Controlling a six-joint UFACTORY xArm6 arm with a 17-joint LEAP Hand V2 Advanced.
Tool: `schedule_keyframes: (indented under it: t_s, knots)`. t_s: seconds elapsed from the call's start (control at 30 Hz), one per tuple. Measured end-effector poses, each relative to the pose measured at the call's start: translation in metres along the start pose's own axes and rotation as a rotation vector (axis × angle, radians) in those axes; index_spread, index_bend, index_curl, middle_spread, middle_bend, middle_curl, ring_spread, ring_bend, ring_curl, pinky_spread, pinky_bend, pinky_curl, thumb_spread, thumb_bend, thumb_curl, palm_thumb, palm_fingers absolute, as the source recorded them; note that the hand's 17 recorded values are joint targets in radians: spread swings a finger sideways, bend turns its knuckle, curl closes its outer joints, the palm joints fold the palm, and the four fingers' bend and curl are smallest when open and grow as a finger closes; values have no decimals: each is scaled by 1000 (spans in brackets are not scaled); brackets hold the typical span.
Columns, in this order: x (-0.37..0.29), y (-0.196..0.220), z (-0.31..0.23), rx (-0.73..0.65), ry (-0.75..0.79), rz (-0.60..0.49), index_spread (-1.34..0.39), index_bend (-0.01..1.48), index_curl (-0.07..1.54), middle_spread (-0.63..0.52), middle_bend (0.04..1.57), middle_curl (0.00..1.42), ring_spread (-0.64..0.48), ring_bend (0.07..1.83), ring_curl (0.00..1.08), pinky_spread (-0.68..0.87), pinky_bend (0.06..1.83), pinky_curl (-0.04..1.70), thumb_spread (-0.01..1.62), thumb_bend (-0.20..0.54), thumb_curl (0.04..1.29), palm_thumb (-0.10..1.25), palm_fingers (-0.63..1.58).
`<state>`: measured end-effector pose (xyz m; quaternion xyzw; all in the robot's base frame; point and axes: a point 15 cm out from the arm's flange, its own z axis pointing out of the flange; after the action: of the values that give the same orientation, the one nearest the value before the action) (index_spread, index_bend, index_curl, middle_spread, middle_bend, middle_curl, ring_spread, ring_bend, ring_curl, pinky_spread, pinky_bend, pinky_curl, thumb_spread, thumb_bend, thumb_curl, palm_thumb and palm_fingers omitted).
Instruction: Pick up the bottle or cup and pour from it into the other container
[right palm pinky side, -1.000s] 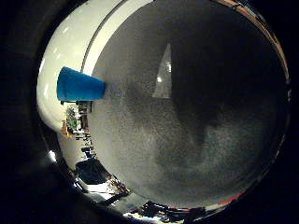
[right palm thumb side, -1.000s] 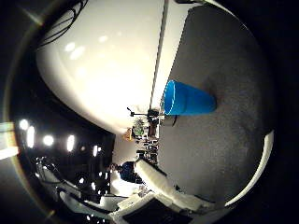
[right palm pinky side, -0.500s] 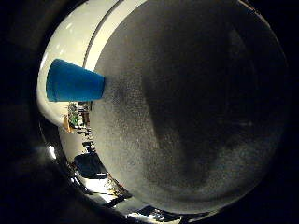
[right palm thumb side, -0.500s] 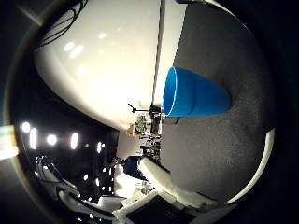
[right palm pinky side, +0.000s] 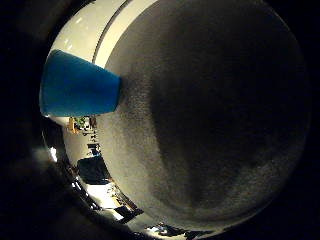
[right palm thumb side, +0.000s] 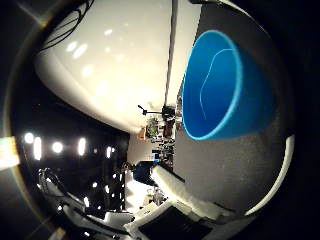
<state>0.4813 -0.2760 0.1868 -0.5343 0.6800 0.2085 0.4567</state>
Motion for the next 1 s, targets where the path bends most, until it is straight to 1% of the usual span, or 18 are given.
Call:
schedule_keyframes:
  t_s: [0.23, 0.4, 0.5, 0.6, 0.67, 0.7, 0.73, 0.77, 0.8, 0.83, 0.87, 1.0]
  knots:
    - [-10, 7, 37, -64, -30, -8, -122, 149, 254, 130, 246, 339, 116, 322, 276, 297, 355, 314, 946, -26, 303, 506, 102]
    - [-16, 12, 57, -97, -45, -12, -116, 147, 257, 120, 275, 345, 96, 366, 279, 286, 345, 308, 959, -20, 308, 553, 183]
    - [-16, 16, 62, -107, -50, -7, -125, 138, 249, 83, 327, 359, 65, 473, 299, 231, 359, 305, 978, -14, 323, 624, 306]
    - [-17, 17, 65, -113, -54, -7, -159, 134, 234, 2, 438, 401, -14, 667, 348, 98, 411, 301, 990, -18, 339, 681, 498]
    - [-19, 18, 68, -121, -58, -7, -196, 125, 223, -64, 528, 444, -88, 818, 402, -57, 581, 342, 990, -14, 356, 714, 709]
    - [-20, 18, 68, -124, -61, -5, -216, 138, 212, -92, 565, 463, -124, 857, 414, -146, 655, 349, 991, -14, 366, 736, 752]
    - [-21, 18, 68, -126, -61, -5, -253, 165, 217, -133, 634, 503, -164, 936, 450, -253, 758, 388, 991, -13, 379, 762, 882]
    - [-23, 18, 69, -127, -62, -7, -276, 175, 220, -155, 677, 525, -184, 964, 462, -315, 821, 406, 985, -11, 393, 786, 982]
    - [-23, 18, 69, -128, -62, -8, -294, 194, 240, -172, 688, 547, -201, 988, 485, -354, 873, 439, 978, -8, 404, 811, 999]
    - [-25, 17, 68, -126, -62, -10, -324, 227, 263, -191, 731, 577, -220, 1005, 502, -383, 930, 470, 953, -13, 422, 834, 1074]
    - [-26, 17, 68, -126, -62, -11, -356, 272, 304, -211, 768, 615, -236, 1037, 530, -397, 993, 518, 924, -20, 444, 852, 1099]
    - [-33, 17, 64, -128, -72, -21, -427, 430, 433, -255, 891, 723, -259, 1143, 598, -365, 1110, 628, 864, -22, 496, 877, 1090]
